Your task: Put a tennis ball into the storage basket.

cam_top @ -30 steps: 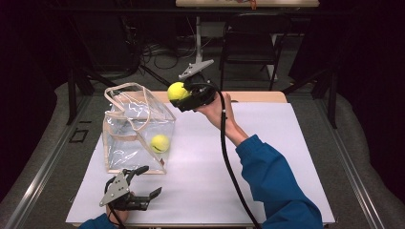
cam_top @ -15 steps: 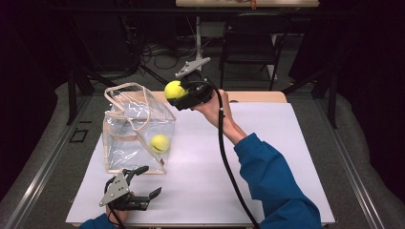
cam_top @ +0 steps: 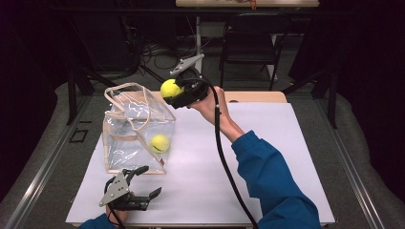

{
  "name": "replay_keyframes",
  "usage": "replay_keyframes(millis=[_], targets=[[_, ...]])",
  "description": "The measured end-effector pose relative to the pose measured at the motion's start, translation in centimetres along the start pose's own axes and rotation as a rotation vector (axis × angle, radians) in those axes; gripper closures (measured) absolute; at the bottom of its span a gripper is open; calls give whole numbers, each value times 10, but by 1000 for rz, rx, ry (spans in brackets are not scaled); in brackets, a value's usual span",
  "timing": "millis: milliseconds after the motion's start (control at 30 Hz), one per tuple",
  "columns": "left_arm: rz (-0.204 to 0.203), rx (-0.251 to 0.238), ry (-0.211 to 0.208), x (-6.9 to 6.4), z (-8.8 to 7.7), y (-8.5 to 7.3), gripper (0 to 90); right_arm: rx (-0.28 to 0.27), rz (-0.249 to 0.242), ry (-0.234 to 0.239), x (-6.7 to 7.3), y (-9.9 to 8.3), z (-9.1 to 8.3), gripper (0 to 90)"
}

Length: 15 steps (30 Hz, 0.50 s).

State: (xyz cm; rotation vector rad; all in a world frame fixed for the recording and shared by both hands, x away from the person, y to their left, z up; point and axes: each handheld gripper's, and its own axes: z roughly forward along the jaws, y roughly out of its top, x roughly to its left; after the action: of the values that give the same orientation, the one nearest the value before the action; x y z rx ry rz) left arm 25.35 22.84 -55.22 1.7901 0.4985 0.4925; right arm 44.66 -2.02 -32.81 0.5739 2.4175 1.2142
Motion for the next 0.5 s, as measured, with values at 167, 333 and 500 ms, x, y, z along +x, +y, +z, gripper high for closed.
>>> replay_keyframes(millis=[167, 333, 500], targets=[[0, 0, 0, 0, 0, 0, 158, 15, -13, 7, 2, 4, 3, 264], [2, 0, -1, 0, 0, 0, 158, 21, -19, 14, 5, 9, 4, 264], [1, 0, -2, 0, 0, 0, 158, 29, -29, 20, 7, 11, 7, 264]])
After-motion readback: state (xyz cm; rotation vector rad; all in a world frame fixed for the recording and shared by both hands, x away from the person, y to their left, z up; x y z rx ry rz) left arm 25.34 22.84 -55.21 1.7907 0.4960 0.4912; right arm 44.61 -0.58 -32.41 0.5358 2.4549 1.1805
